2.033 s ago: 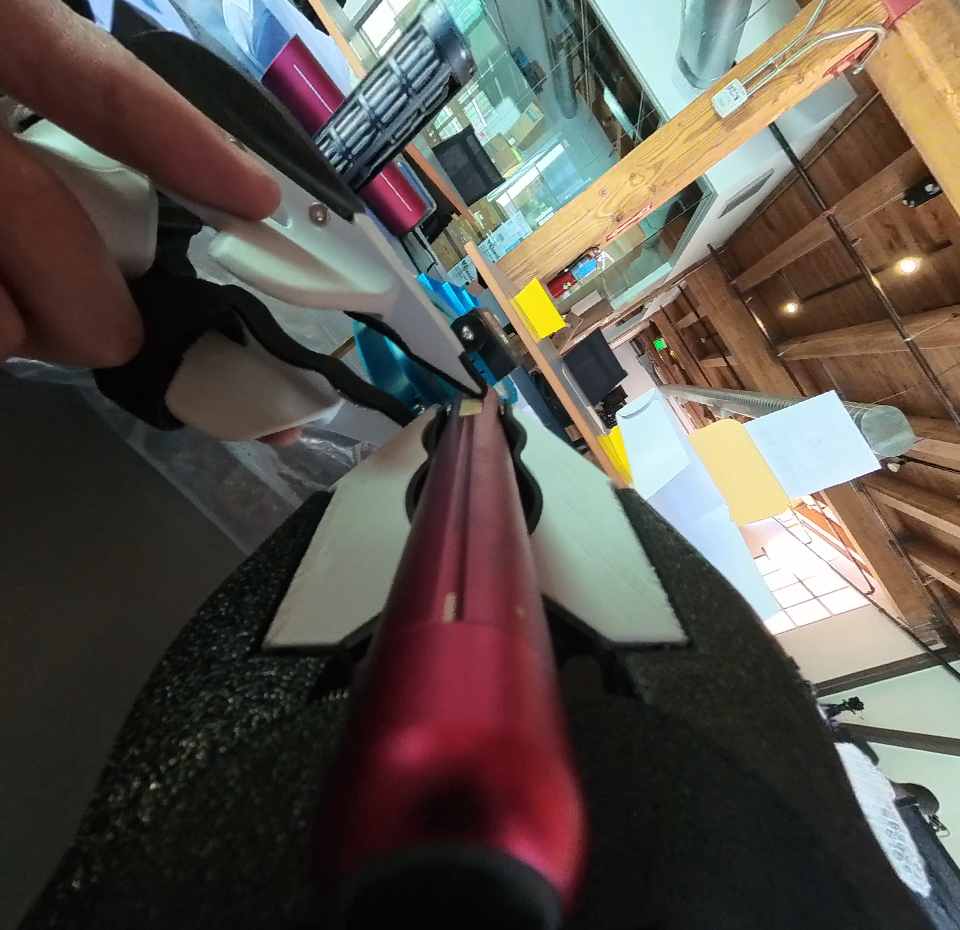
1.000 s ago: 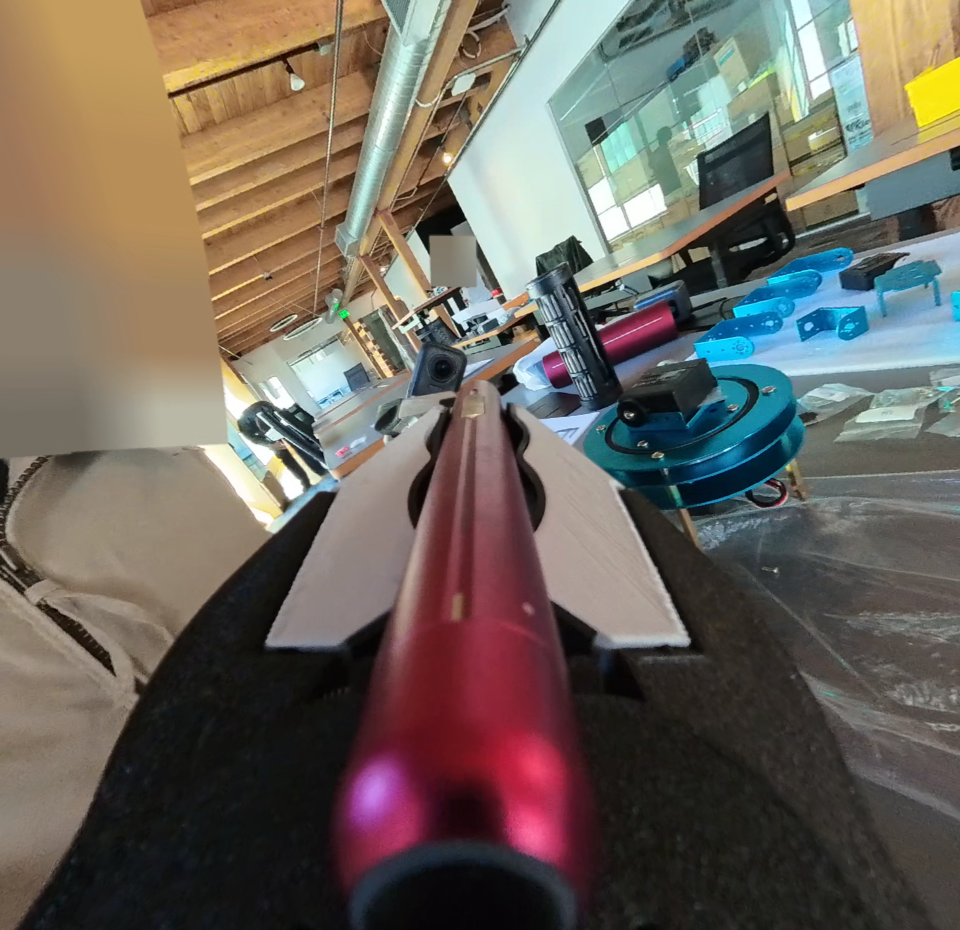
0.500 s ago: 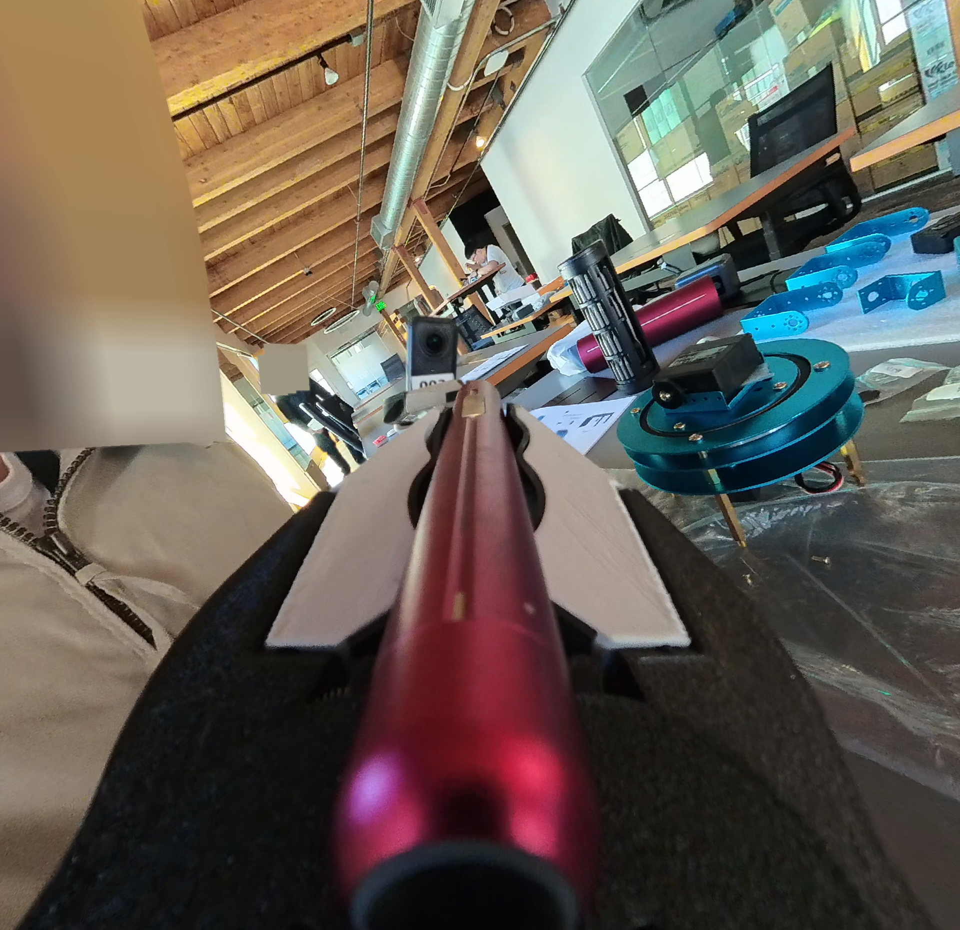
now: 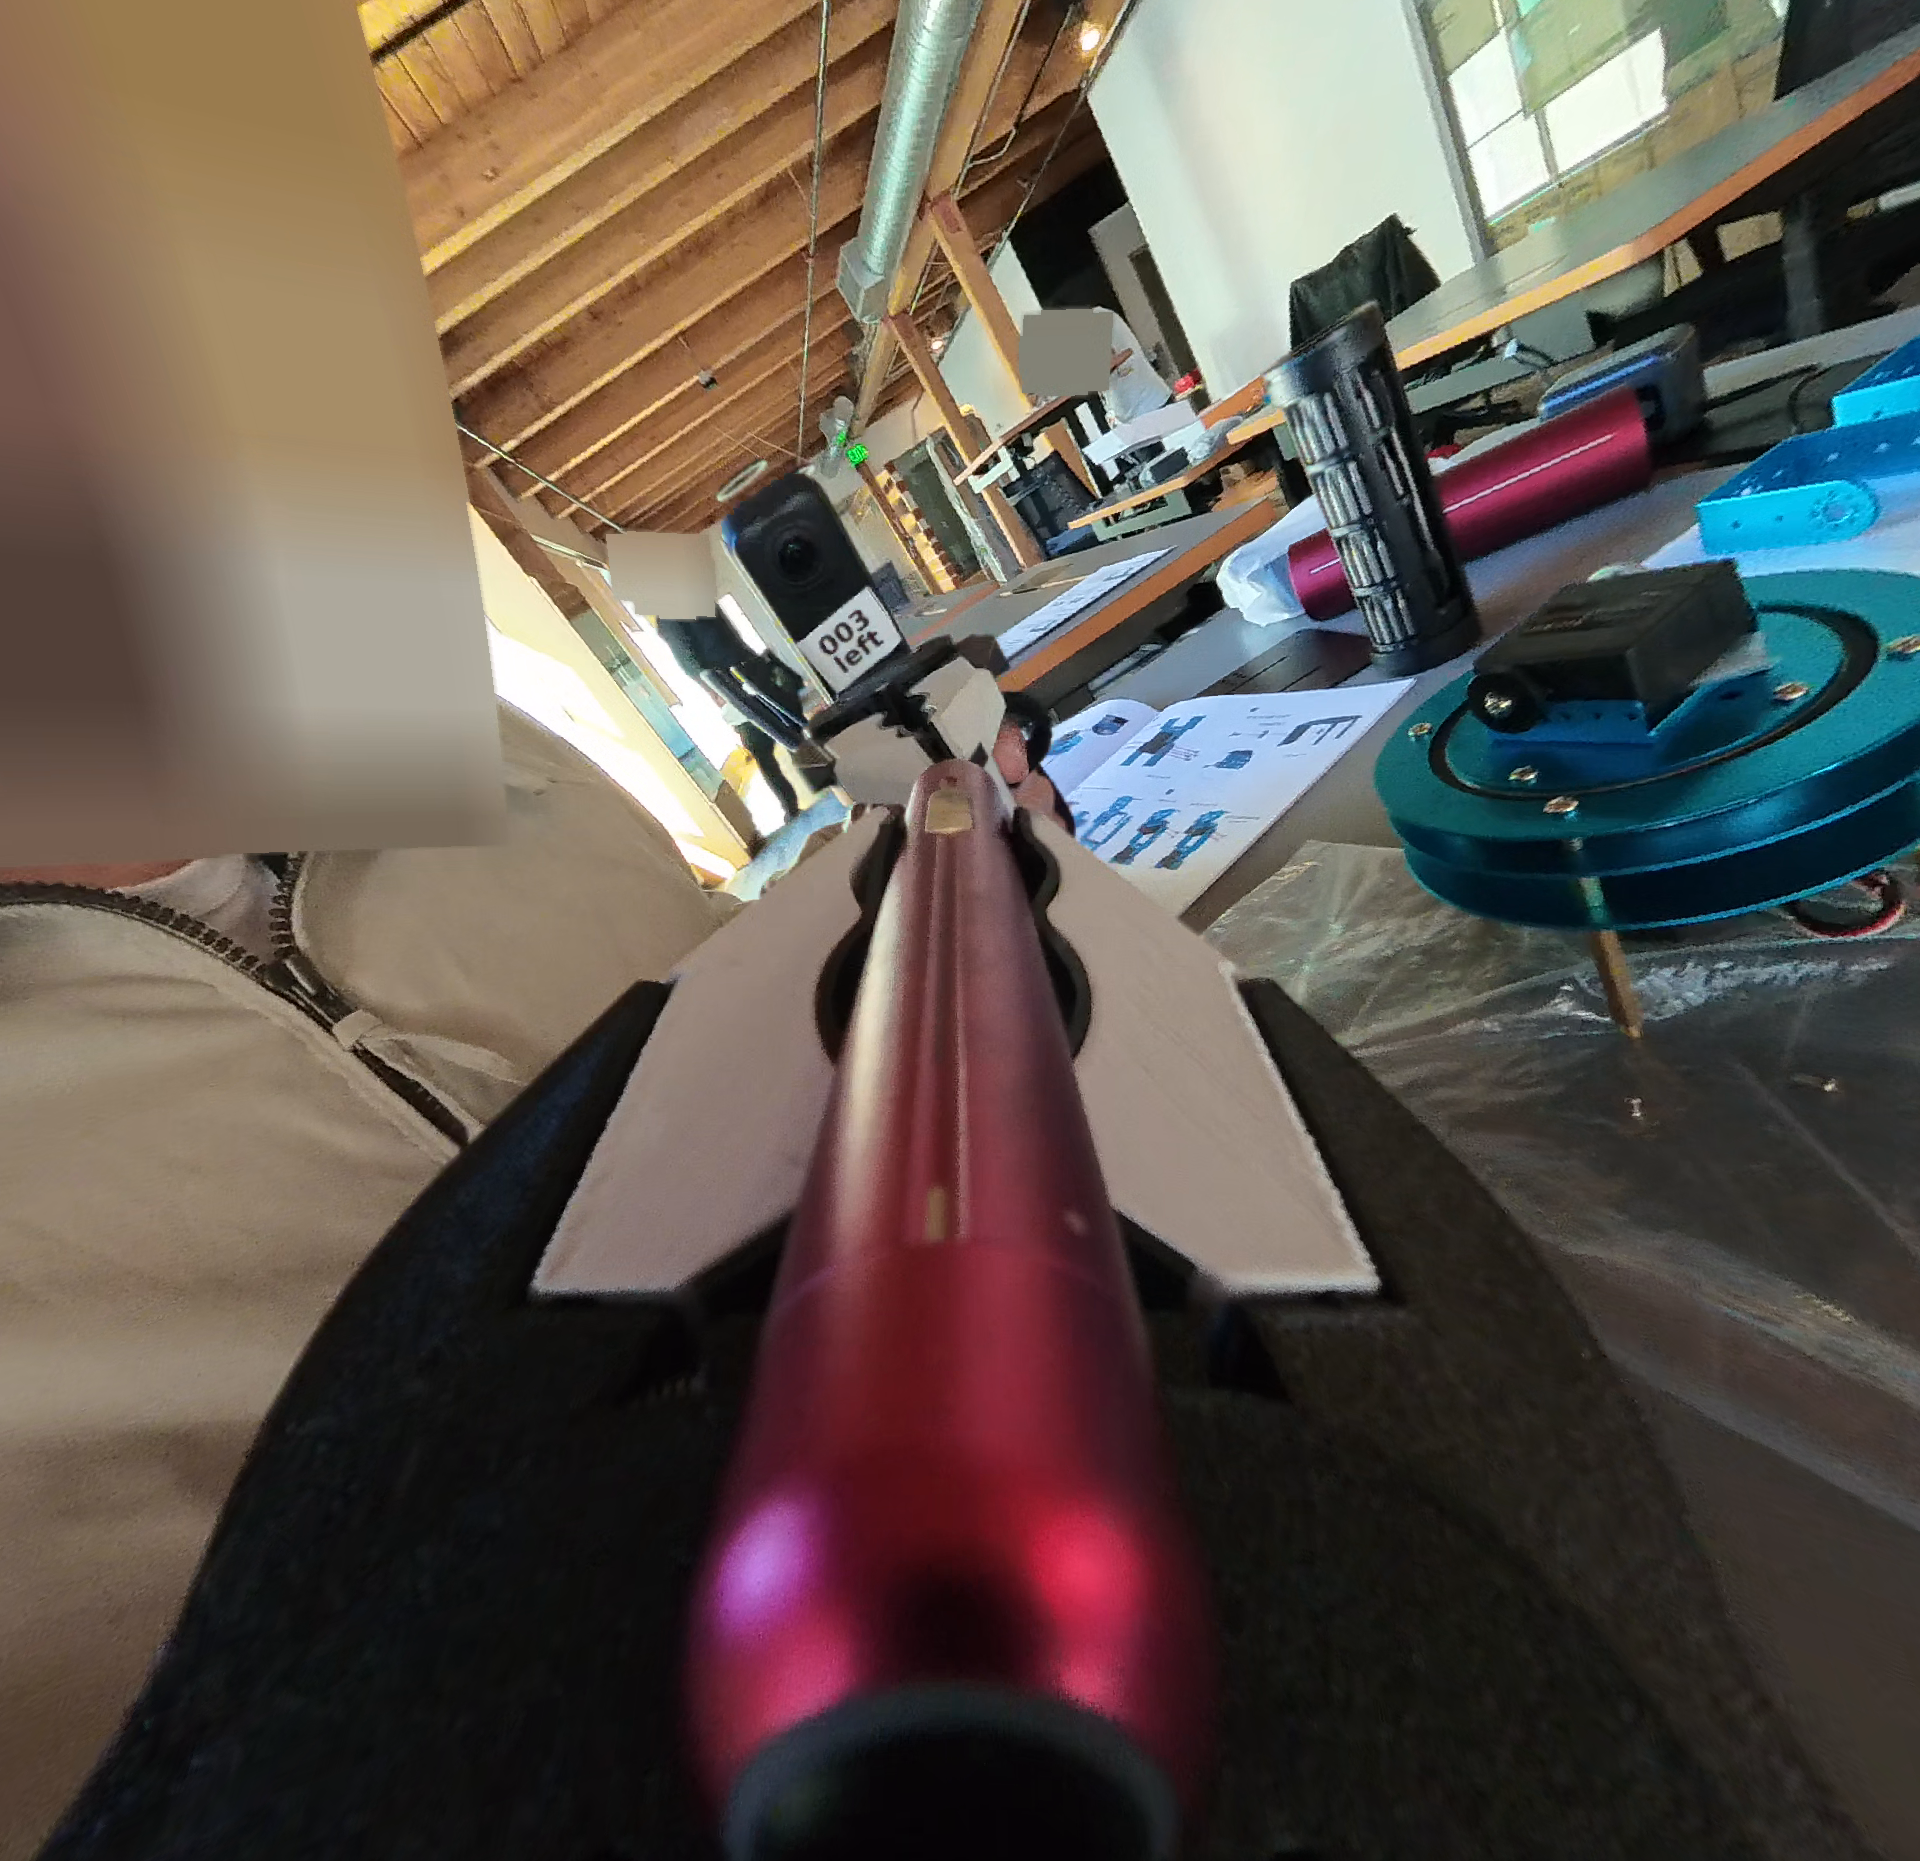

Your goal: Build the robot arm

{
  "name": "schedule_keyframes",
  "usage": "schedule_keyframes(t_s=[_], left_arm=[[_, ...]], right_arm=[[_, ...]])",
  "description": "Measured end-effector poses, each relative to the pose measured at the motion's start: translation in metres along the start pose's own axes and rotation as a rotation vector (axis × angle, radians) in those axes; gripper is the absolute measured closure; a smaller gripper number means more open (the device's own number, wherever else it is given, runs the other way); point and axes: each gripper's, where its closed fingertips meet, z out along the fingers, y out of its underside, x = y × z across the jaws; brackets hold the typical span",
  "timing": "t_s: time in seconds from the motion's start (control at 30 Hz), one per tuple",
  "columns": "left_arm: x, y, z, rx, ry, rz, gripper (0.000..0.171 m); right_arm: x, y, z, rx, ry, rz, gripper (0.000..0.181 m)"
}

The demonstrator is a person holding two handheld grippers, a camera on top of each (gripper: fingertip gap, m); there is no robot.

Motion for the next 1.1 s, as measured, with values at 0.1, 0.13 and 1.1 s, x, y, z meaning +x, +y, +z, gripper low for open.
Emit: schedule_keyframes(t_s=[0.1, 0.13, 1.1], left_arm=[[0.000, 0.001, 0.000, -0.014, -0.006, 0.031, 0.171], [0.000, 0.001, 0.000, -0.019, -0.010, 0.041, 0.171], [-0.003, 0.012, 0.001, -0.147, -0.053, 0.181, 0.171]], right_arm=[[0.000, 0.003, 0.002, 0.008, -0.011, 0.021, 0.161], [-0.001, 0.003, 0.002, 0.012, -0.017, 0.027, 0.161], [0.003, 0.009, 0.002, 0.004, 0.007, 0.034, 0.160]])
